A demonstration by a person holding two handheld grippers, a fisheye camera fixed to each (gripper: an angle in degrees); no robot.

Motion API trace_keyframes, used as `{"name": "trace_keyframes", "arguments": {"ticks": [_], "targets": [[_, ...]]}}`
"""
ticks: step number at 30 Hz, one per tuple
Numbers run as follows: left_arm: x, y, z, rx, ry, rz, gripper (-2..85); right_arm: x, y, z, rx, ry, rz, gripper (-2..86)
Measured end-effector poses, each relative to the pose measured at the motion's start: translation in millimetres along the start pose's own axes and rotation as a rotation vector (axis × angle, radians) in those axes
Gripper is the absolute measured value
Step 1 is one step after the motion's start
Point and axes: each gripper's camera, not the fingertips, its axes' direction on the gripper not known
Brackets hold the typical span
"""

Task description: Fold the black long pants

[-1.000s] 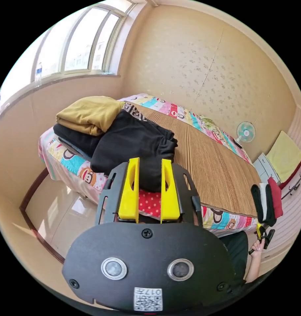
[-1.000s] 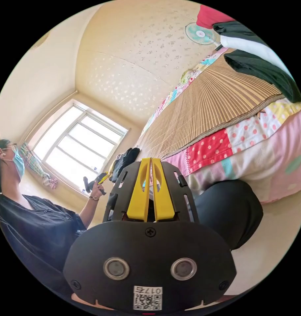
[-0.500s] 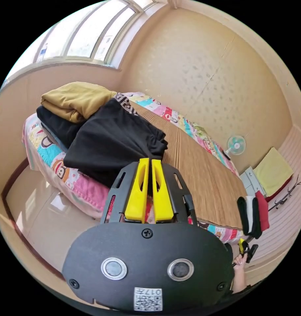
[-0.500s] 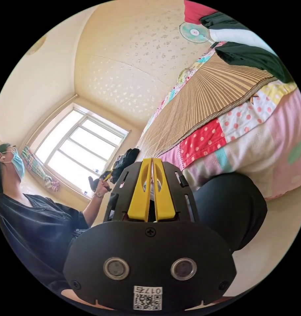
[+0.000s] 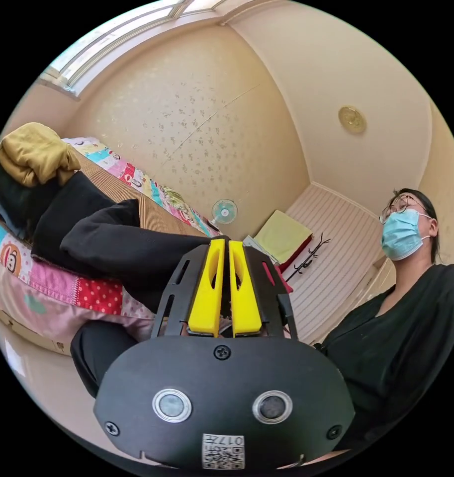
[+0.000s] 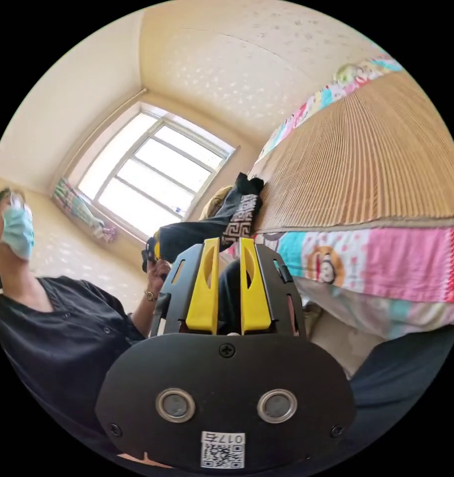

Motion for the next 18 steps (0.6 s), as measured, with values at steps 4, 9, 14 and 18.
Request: {"name": "trace_keyframes", "arguments": {"ticks": [4,9,14,18], "targets": [[-26,17,-10,0.004,0.086,-0.14,-0.7,69,11,73,-0.093,-0.305,0.334,7.9],[-18,12,-35,-0.066,-0.054,-0.08,-0.7,78,12,110,-0.195,-0.293,0.348,11.4],[-16,5,-40,-0.115,-0.067,-0.069,-0.7,96,-1,123,-0.235,-0.313,0.408,9.8],[-10,-6,-45,-0.105,-0.081,-0.035,-0.7,104,-4,107,-0.195,-0.35,0.409,8.2]]}}
